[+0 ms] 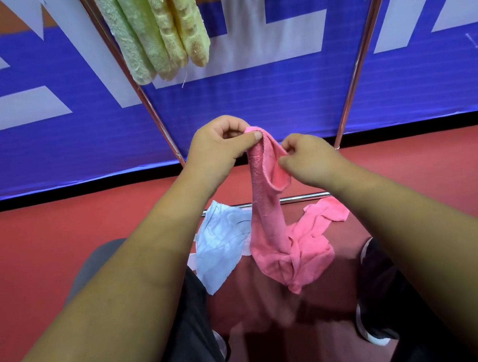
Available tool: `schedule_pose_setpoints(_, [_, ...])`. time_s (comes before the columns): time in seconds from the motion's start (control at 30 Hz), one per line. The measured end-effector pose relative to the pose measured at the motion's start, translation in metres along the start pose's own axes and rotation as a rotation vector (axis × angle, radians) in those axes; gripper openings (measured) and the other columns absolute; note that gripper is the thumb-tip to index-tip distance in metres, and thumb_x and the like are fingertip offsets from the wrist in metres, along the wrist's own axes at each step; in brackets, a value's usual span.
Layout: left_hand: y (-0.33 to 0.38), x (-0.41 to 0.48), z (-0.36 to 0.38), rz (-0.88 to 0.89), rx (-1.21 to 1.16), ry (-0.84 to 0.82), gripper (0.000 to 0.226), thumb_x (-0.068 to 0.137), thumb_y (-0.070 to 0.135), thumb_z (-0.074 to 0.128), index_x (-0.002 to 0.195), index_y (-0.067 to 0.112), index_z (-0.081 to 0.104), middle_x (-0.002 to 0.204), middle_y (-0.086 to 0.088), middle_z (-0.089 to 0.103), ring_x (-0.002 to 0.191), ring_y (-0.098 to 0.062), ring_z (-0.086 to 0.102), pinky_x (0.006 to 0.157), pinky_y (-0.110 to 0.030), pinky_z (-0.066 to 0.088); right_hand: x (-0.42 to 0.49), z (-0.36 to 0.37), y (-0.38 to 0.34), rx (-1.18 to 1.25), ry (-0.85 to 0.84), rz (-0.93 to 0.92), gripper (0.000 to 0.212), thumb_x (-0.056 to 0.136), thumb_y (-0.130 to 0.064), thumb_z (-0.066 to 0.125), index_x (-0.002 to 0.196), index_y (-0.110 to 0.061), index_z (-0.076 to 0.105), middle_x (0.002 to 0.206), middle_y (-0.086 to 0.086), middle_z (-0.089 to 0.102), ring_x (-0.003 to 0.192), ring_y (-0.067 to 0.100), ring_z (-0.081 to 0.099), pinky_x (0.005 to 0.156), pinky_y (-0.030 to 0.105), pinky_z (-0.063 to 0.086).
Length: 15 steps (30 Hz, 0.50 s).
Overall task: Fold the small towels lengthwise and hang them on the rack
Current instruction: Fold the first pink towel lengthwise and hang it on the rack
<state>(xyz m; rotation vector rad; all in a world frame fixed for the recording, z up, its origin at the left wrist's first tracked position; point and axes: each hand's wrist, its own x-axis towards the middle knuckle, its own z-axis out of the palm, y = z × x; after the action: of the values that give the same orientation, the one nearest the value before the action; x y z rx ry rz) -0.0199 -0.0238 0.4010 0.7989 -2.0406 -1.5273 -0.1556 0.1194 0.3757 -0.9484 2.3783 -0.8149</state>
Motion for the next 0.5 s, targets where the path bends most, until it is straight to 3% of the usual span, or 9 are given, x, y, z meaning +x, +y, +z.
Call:
schedule_pose_setpoints(0.17, [0.000, 0.005, -0.011, -0.018, -0.002, 0.081, 0.012, 0.090, 0.015, 0.084, 0.088, 0.015, 0.072, 0.076, 0.001, 0.068, 0.073, -0.013, 0.062, 0.072, -0.031, 0.054, 0.004, -0.010, 0.009, -0.073, 0.035, 0.184, 0.022, 0.091, -0.012, 0.055, 0.091, -0.008, 0.076, 0.090, 0.018, 0.079, 0.088, 0.041, 0.075, 0.083, 0.048, 0.065])
schedule_pose_setpoints(0.23, [-0.002, 0.007, -0.016, -0.031, 0.026, 0.126, 0.011, 0.089, 0.016, 0.084, 0.086, 0.017, 0.073, 0.076, 0.000, 0.069, 0.073, -0.013, 0.062, 0.072, -0.032, 0.055, 0.006, -0.017, 0.007, 0.119, 0.056, 0.235, 0.022, 0.093, -0.011, 0.053, 0.089, -0.011, 0.075, 0.083, 0.017, 0.079, 0.076, 0.037, 0.080, 0.076, 0.049, 0.068])
schedule_pose_setpoints(0.33, [-0.004, 0.011, -0.024, -0.060, 0.070, 0.181, 0.008, 0.089, 0.016, 0.084, 0.089, 0.015, 0.075, 0.080, -0.003, 0.072, 0.075, -0.012, 0.065, 0.074, -0.033, 0.058, 0.006, -0.027, -0.002, 0.618, 0.085, 0.278, 0.020, 0.103, -0.004, 0.053, 0.096, -0.009, 0.071, 0.083, 0.019, 0.073, 0.061, 0.022, 0.077, 0.063, 0.035, 0.069])
schedule_pose_setpoints(0.4, [-0.005, 0.012, -0.029, -0.064, 0.040, 0.190, 0.007, 0.089, 0.013, 0.084, 0.094, 0.011, 0.079, 0.082, -0.004, 0.075, 0.076, -0.012, 0.067, 0.076, -0.032, 0.059, 0.007, -0.032, -0.006, 0.770, 0.098, 0.228, 0.022, 0.101, 0.002, 0.052, 0.099, -0.005, 0.073, 0.083, 0.017, 0.071, 0.067, 0.020, 0.078, 0.066, 0.028, 0.068])
schedule_pose_setpoints(0.5, [-0.005, 0.013, -0.034, -0.047, 0.009, 0.208, 0.011, 0.089, 0.009, 0.083, 0.100, 0.012, 0.084, 0.084, 0.000, 0.079, 0.074, -0.009, 0.070, 0.075, -0.025, 0.058, 0.010, -0.037, -0.006, 0.812, 0.084, 0.131, 0.022, 0.099, -0.003, 0.057, 0.108, -0.002, 0.077, 0.088, 0.018, 0.071, 0.080, 0.024, 0.075, 0.082, 0.033, 0.069])
